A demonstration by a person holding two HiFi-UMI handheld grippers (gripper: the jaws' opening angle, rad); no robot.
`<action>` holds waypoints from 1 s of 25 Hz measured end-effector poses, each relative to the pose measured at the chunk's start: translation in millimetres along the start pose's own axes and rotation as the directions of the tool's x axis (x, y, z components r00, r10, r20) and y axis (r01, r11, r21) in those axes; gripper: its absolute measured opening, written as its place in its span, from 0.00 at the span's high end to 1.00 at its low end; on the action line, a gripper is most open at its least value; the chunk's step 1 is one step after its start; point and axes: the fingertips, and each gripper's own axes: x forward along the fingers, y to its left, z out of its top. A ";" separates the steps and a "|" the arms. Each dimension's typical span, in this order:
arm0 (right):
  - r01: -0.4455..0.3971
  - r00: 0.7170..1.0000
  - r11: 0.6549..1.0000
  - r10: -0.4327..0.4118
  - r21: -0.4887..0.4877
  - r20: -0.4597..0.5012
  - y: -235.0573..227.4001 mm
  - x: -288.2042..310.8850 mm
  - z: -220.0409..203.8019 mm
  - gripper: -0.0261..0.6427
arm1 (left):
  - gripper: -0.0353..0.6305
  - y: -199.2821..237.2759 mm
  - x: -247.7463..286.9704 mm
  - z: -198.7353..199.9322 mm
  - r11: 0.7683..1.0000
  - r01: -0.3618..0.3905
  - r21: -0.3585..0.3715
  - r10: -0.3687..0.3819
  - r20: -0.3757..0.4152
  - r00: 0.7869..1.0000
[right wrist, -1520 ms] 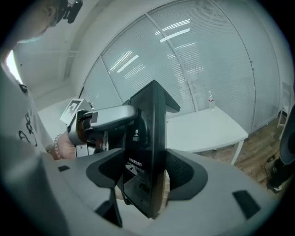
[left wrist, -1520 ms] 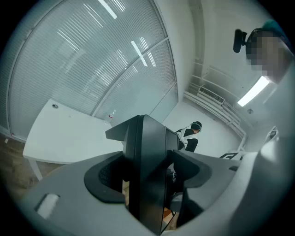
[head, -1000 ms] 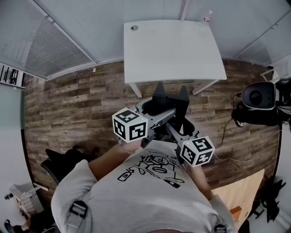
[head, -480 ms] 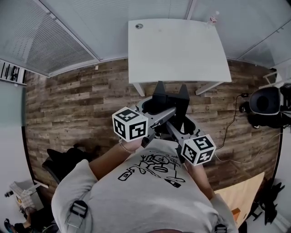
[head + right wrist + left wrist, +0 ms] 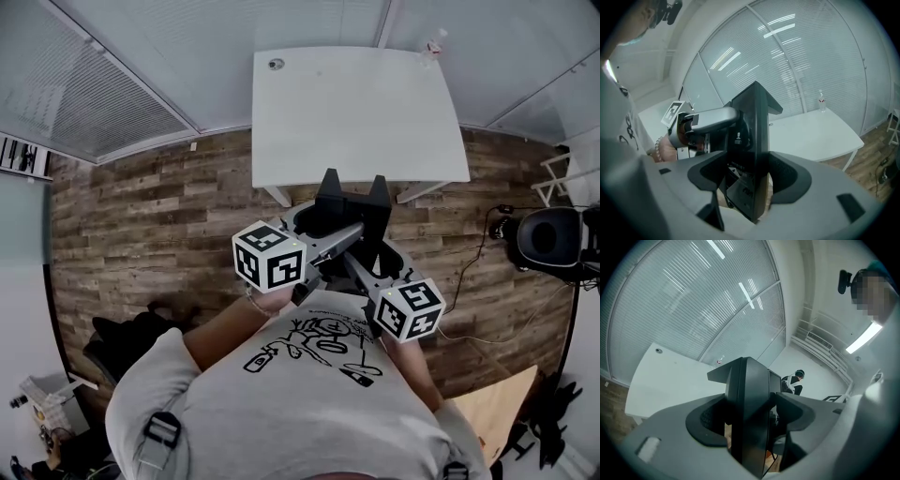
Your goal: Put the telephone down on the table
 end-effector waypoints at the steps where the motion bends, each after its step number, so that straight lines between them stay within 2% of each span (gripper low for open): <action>1: 0.002 1.000 1.000 -0.002 0.000 -0.001 -7.3 0.0 4.0 0.56 | 0.47 0.7 7.8 2.9 1.000 0.002 -0.002 -0.002 -0.001 1.000; 25: 0.003 1.000 1.000 -0.004 0.031 0.010 -164.5 -23.8 69.4 0.56 | 0.47 -6.5 177.0 41.8 1.000 0.003 -0.017 -0.004 -0.037 0.999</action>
